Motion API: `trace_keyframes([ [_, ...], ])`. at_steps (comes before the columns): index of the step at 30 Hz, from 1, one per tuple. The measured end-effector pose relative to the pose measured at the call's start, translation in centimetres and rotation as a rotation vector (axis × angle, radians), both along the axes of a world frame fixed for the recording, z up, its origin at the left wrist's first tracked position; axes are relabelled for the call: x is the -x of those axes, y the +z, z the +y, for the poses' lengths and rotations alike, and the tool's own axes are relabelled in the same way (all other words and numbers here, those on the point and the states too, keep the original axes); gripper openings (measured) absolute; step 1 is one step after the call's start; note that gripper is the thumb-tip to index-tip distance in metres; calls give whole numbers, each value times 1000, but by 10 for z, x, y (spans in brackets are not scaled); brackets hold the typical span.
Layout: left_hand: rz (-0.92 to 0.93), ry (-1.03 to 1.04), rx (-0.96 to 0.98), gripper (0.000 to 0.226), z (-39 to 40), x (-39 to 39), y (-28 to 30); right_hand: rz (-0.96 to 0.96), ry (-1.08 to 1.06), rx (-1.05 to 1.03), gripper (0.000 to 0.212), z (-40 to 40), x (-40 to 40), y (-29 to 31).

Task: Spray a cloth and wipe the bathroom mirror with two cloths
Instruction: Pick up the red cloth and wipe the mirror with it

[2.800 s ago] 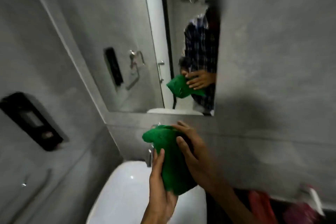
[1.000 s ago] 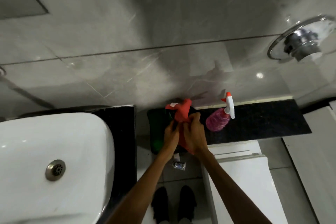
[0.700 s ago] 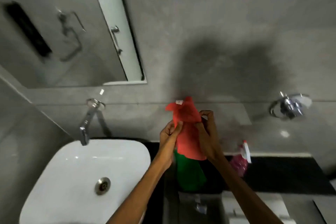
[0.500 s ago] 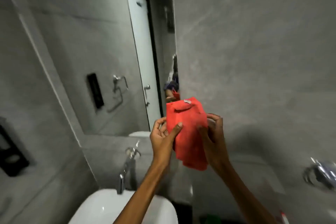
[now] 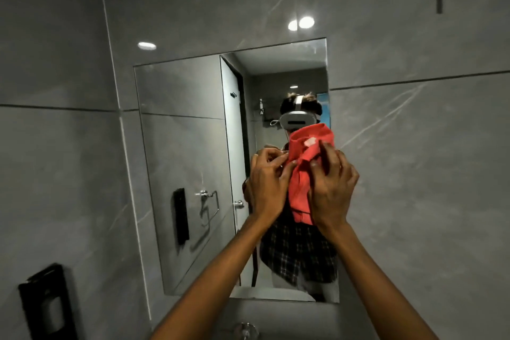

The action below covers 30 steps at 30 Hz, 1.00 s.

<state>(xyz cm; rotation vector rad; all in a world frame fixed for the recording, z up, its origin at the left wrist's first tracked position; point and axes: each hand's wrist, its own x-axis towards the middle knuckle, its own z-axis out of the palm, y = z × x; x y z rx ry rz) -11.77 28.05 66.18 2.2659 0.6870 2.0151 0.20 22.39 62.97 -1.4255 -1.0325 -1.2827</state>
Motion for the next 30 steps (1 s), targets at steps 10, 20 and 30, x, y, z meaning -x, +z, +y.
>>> trace_keyframes([
  [10,304,422,-203,85,142,166,-79,126,-138,187,80,40,14,-5],
  [20,229,412,-165,73,193,189,-73,-88,39,159,74,141,151,34],
  [30,244,366,-172,78,203,195,-78,-400,107,382,71,171,186,33],
])
